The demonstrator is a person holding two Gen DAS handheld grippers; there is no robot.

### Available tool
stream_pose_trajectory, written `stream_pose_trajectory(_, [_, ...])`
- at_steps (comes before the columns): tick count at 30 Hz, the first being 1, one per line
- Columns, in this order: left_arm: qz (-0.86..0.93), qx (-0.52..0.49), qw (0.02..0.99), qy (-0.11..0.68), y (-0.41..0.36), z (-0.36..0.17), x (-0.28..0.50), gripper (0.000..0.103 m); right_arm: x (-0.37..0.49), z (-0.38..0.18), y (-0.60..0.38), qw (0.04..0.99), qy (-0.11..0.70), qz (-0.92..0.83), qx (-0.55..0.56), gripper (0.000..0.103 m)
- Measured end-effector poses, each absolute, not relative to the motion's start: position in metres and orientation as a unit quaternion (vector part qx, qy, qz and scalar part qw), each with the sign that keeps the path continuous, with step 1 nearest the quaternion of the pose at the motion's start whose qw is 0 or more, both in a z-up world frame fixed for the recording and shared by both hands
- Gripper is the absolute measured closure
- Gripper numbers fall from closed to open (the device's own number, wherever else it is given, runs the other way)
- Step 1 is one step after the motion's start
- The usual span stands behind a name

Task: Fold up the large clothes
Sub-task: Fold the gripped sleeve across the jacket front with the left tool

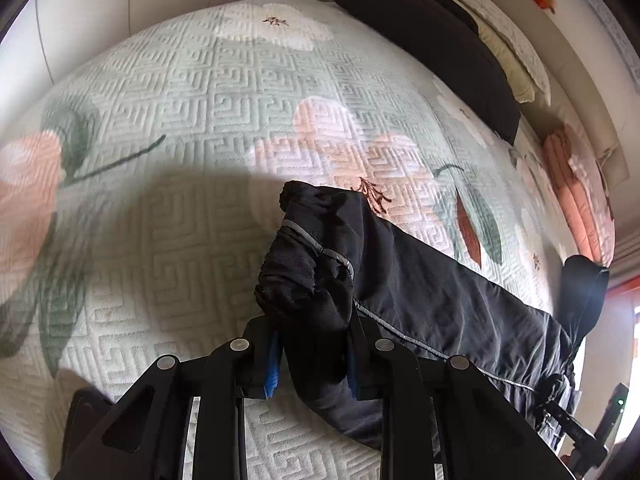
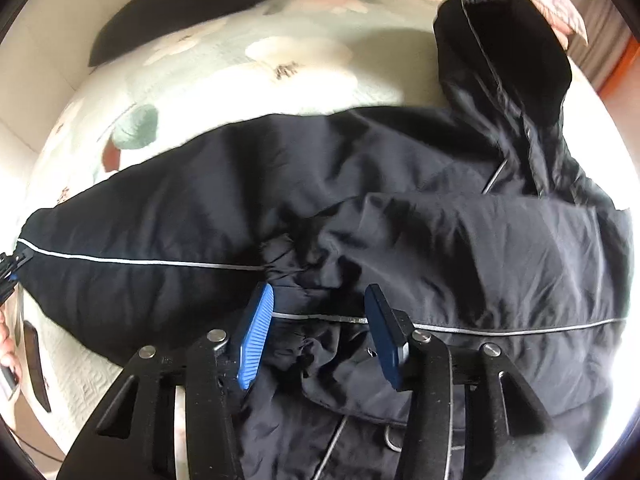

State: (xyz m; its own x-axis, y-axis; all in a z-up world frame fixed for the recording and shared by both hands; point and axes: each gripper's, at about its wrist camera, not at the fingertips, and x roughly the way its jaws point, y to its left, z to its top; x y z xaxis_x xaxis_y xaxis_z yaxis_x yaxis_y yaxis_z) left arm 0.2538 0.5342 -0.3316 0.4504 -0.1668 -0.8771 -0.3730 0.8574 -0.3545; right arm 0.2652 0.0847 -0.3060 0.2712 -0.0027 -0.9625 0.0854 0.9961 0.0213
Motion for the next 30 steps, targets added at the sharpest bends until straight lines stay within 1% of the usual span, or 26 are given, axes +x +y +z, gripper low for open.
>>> stream_pose_trajectory(3, [0.065,-0.255,0.815,0.517,0.531,-0.328,0.255,0.077,0.272,-0.323,0.082,0.788,0.614,-0.022,0.049,0.048])
stream_pose_trajectory(5, [0.065,-0.249,0.821,0.51,0.527,-0.321,0.254,0.079,0.276,-0.337,0.077,0.779,0.623,-0.017,0.063,0.041])
stream_pose_trajectory(7, [0.064,-0.238,0.828,0.504,0.519,-0.31,0.252,0.08,0.276,-0.34,0.083,0.783,0.62,-0.015,0.038,0.039])
stream_pose_trajectory(9, [0.057,-0.225,0.84,0.491,0.506,-0.292,0.25,0.081,0.276,-0.333,0.088,0.781,0.624,-0.011,0.026,0.039])
stream_pose_trajectory(12, [0.038,-0.207,0.859,0.467,0.481,-0.261,0.246,0.082,0.267,-0.308,0.075,0.787,0.613,0.013,0.071,0.04])
stream_pose_trajectory(14, [0.02,-0.194,0.872,0.449,0.46,-0.239,0.242,0.083,0.256,-0.287,0.066,0.8,0.595,0.017,0.077,0.04])
stream_pose_trajectory(16, [-0.005,-0.178,0.883,0.434,0.431,-0.219,0.236,0.083,0.242,-0.269,0.054,0.81,0.582,0.013,0.068,0.04])
stream_pose_trajectory(20, [-0.062,-0.154,0.891,0.423,0.366,-0.201,0.225,0.084,0.221,-0.26,0.025,0.803,0.59,0.005,0.083,0.04])
stream_pose_trajectory(24, [-0.126,-0.125,0.886,0.429,0.283,-0.202,0.216,0.084,0.199,-0.259,-0.009,0.798,0.596,-0.011,0.09,0.04])
stream_pose_trajectory(30, [-0.204,-0.081,0.862,0.458,0.153,-0.226,0.21,0.084,0.169,-0.246,-0.067,0.797,0.593,-0.047,0.099,0.04])
